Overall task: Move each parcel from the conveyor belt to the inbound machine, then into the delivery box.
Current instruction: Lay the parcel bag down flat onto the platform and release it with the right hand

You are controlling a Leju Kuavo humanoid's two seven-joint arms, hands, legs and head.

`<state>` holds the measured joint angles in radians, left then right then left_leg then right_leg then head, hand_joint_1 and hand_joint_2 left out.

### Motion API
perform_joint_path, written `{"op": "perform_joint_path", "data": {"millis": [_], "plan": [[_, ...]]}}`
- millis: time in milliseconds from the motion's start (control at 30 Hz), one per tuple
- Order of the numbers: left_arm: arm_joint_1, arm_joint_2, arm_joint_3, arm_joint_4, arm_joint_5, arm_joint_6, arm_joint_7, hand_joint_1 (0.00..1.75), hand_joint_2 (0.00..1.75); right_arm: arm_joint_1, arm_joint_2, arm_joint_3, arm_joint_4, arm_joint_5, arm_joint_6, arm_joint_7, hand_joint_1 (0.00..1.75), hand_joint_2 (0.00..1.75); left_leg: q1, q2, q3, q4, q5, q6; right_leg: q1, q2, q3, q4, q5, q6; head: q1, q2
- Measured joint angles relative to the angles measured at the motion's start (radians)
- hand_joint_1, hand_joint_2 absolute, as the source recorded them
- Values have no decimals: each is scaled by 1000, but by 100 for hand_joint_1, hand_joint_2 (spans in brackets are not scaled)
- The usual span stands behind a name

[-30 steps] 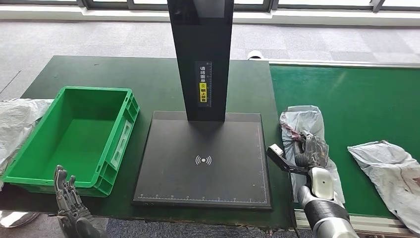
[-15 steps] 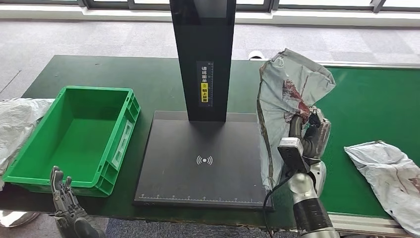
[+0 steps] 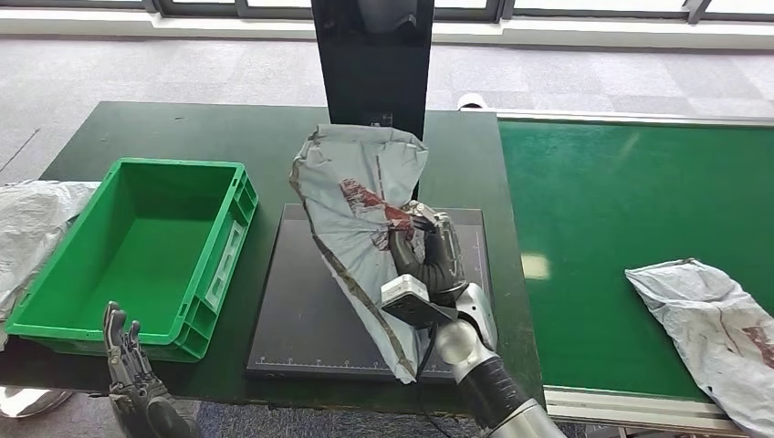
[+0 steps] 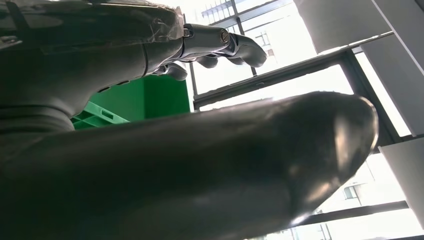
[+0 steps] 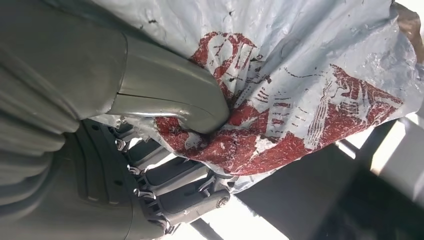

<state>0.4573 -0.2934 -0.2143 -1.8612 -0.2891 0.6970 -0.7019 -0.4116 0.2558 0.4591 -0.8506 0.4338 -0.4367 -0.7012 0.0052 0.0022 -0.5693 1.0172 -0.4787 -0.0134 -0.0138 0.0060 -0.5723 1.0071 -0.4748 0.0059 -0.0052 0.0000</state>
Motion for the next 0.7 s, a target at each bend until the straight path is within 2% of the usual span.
{"op": "perform_joint_path", "data": {"millis": [67,100,200,233,433,567,700], "plan": [[-14,2,-1,12,2,0,0,0,0,-1,34,38,72,13,13,1,172,175,0,0,0,0,0,0,0,0,0,0,0,0,0,0],[-21,2,-1,19,1,0,0,0,0,-1,48,55,104,17,17,2,151,175,0,-1,0,0,0,0,0,0,0,0,0,0,0,0],[-38,3,-1,35,-3,0,0,0,0,-2,77,100,189,23,30,12,22,175,0,-1,-1,0,0,0,0,0,0,0,-1,-1,0,0],[-41,3,-1,38,-5,0,0,0,0,-3,84,112,214,23,35,21,0,175,0,-1,-1,0,0,0,0,0,0,0,-1,-1,0,0],[-43,4,-1,43,-16,0,0,0,0,-17,98,142,311,29,32,54,0,175,0,-1,-1,0,-1,0,-1,-1,0,0,0,0,0,0],[-44,4,-1,44,-17,0,0,0,0,-30,100,145,342,30,25,55,0,0,0,-1,-1,1,-1,0,-1,-1,0,0,0,0,0,0],[-44,4,-2,45,-17,0,0,0,0,-41,101,152,366,36,7,77,0,0,0,-1,-1,0,-1,0,0,-1,0,0,0,0,0,0]]}}
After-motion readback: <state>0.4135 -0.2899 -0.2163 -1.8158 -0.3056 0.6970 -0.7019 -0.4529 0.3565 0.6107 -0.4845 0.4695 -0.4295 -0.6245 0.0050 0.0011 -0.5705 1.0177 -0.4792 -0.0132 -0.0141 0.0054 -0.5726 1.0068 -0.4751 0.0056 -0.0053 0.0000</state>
